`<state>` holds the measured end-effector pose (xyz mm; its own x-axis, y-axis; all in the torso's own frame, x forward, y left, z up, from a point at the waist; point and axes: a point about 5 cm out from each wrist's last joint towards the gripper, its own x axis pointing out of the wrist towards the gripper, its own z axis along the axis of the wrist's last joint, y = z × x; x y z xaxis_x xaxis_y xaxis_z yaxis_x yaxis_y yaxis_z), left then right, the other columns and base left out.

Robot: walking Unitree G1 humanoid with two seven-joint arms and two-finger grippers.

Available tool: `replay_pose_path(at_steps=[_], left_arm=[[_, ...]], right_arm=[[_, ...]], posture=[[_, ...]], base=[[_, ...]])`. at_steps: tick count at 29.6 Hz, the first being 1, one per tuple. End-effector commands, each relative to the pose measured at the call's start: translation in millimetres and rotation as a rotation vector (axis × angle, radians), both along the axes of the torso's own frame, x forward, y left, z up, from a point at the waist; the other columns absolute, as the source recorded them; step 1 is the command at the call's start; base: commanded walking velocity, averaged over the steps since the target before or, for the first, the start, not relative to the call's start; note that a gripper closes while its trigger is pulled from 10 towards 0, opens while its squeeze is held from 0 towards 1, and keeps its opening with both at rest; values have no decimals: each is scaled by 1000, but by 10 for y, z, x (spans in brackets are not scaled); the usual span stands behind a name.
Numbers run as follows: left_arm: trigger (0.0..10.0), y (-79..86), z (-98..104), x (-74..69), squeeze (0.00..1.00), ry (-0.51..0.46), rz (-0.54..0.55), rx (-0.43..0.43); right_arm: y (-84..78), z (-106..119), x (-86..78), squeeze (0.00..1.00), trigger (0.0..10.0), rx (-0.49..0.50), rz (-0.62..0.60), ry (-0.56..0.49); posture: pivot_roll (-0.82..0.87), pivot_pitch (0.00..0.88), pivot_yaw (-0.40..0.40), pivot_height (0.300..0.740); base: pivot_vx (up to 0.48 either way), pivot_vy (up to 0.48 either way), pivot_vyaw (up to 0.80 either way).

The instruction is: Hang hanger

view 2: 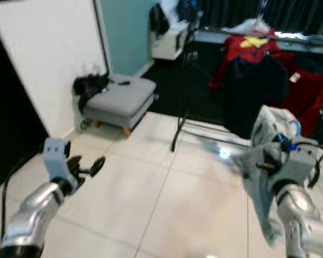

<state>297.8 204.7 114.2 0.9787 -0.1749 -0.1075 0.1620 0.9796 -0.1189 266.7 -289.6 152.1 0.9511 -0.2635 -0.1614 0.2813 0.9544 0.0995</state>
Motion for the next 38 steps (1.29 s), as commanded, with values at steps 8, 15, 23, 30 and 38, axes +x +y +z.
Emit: replay_pose_path(at_steps=[8,15,23,30,38], left_arm=[[10000,-87,8,23,0,0,-1,13],[10000,-87,13,-28,0,-8,25,55],[10000,-18,-14,-12,0,4,98,92],[10000,59,-34,8,0,21,161,123],[10000,-14,-19,25,0,7,118,151]], right_arm=[[-93,141,47,0,10000,-6,-39,-53],[6,143,111,0,10000,-12,-56,-82],[160,153,165,0,10000,-3,64,-82],[329,172,163,0,10000,28,196,-95],[243,178,185,0,10000,36,121,-86]], posture=[[-36,24,-13,740],[-25,25,-12,740],[-27,24,-9,740],[-28,23,-8,740],[-29,21,-8,740]], base=[[480,0,-800],[480,0,-63],[480,0,0],[480,0,113],[480,0,296]])
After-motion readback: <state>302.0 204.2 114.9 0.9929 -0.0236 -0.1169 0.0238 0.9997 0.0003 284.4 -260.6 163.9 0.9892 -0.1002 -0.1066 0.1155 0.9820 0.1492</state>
